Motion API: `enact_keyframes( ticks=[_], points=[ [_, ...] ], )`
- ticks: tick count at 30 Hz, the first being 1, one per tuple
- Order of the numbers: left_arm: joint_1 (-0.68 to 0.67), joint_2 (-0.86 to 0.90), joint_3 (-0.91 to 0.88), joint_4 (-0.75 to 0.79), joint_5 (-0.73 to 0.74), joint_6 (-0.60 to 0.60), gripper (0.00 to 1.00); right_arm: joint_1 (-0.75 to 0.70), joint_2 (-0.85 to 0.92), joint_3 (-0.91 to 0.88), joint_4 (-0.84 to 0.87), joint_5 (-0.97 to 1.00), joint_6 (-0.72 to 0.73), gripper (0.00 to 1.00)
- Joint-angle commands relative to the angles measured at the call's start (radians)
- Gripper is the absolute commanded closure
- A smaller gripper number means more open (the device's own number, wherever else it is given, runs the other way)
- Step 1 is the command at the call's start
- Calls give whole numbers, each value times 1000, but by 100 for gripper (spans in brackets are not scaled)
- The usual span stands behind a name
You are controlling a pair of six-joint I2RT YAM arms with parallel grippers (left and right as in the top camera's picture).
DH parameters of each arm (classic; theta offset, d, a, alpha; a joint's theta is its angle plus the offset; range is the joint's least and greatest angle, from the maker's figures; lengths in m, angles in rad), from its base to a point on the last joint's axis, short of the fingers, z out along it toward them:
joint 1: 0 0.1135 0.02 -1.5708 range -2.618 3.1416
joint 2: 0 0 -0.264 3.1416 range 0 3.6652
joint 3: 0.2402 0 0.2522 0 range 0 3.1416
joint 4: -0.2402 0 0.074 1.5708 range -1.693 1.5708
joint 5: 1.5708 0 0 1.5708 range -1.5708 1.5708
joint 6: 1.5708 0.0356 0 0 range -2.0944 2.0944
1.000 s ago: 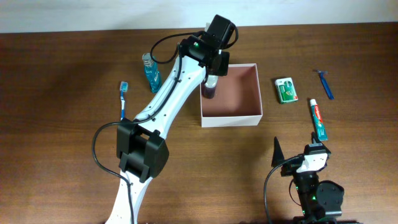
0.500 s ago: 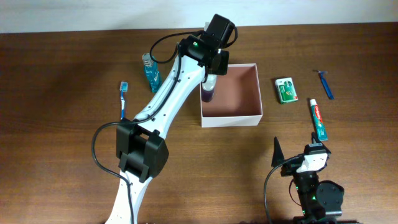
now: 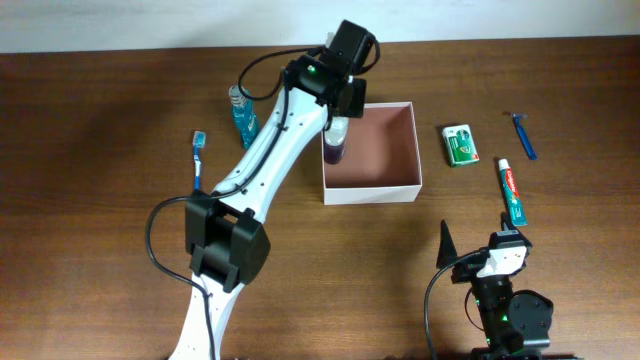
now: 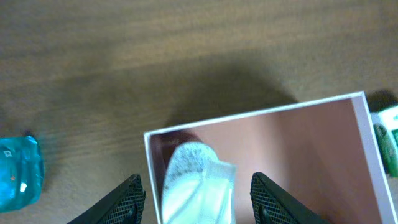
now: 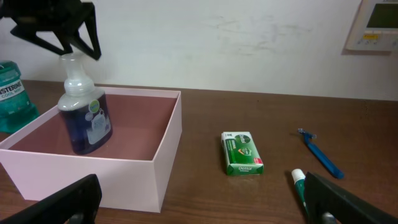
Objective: Pack container
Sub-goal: 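Withdraw the left gripper and move it over the teal mouthwash bottle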
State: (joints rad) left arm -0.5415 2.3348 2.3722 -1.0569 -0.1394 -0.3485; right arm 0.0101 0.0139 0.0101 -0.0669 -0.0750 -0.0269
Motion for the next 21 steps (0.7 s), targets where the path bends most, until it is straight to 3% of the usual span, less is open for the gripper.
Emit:
enact_keyframes(
  ticks=[1,13,21],
  points=[
    [35,-7,68,5,-15,6,43,10,-10,-5,-5,8,0,1],
    [68,-7,353,-47,-2,105,42,10,-10,-5,-5,8,0,1],
    [153,-7,541,-182,-38,108,41,10,-10,-5,-5,8,0,1]
  ],
)
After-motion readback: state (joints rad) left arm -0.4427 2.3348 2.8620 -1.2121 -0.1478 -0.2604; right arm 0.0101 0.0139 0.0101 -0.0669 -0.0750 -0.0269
